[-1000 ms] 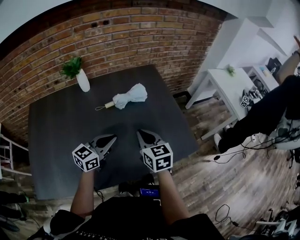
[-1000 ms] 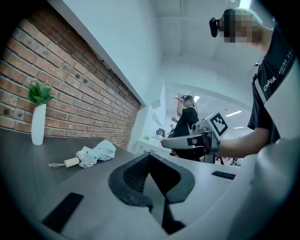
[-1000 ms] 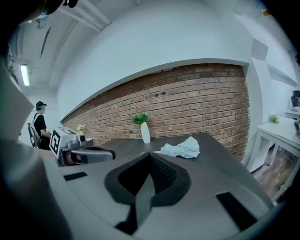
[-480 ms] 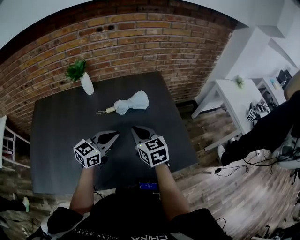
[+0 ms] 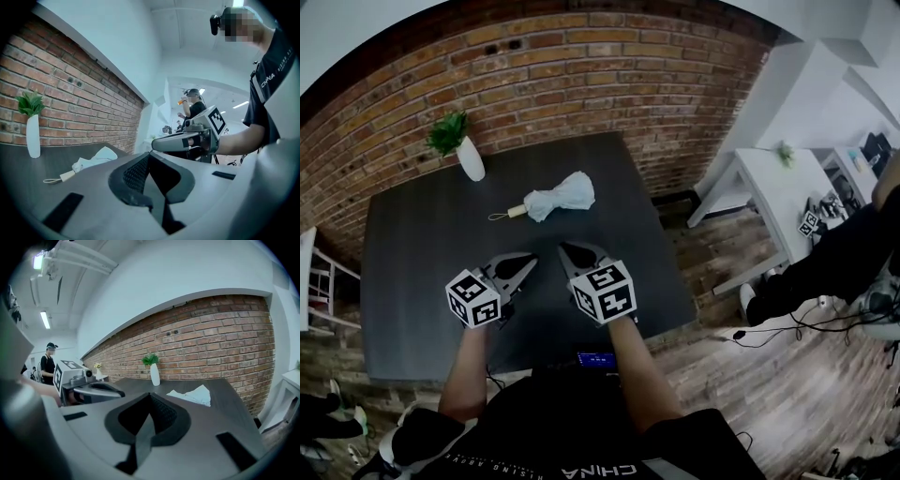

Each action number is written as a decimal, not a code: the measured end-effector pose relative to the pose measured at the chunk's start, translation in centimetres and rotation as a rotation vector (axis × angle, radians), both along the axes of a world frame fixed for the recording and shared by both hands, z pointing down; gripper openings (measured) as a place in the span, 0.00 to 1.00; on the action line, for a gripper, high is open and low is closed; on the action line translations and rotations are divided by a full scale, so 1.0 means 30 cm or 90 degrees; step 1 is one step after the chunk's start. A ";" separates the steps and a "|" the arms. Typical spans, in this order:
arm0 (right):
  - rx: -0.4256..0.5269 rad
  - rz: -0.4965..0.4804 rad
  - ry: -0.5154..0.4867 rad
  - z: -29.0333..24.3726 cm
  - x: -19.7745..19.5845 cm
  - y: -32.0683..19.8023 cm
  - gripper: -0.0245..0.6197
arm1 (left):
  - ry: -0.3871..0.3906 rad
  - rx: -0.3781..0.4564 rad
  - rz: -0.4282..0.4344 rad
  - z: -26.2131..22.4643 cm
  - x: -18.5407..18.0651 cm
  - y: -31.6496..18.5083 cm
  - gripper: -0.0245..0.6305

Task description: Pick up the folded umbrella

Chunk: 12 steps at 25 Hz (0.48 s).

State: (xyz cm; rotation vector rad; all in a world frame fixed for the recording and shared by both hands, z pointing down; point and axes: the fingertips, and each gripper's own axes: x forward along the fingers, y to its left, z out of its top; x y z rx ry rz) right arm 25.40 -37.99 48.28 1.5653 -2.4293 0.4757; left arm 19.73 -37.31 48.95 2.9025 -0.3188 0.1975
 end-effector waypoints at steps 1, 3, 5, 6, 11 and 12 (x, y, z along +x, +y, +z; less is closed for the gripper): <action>-0.001 -0.001 -0.002 0.002 0.005 -0.003 0.05 | -0.004 0.000 -0.001 0.004 0.007 -0.002 0.04; -0.003 -0.002 -0.007 0.007 0.016 -0.010 0.05 | -0.011 -0.002 -0.006 0.013 0.014 -0.009 0.04; -0.003 -0.006 -0.013 0.010 0.024 -0.015 0.05 | -0.014 -0.004 -0.015 0.019 0.016 -0.018 0.04; -0.002 -0.009 -0.017 0.012 0.026 -0.018 0.05 | -0.015 -0.005 -0.019 0.022 0.016 -0.023 0.04; -0.002 -0.034 -0.021 0.025 0.041 -0.035 0.05 | -0.017 -0.009 -0.041 0.032 0.035 -0.046 0.04; -0.001 -0.041 -0.024 0.024 0.045 -0.038 0.05 | -0.016 -0.011 -0.045 0.031 0.041 -0.048 0.04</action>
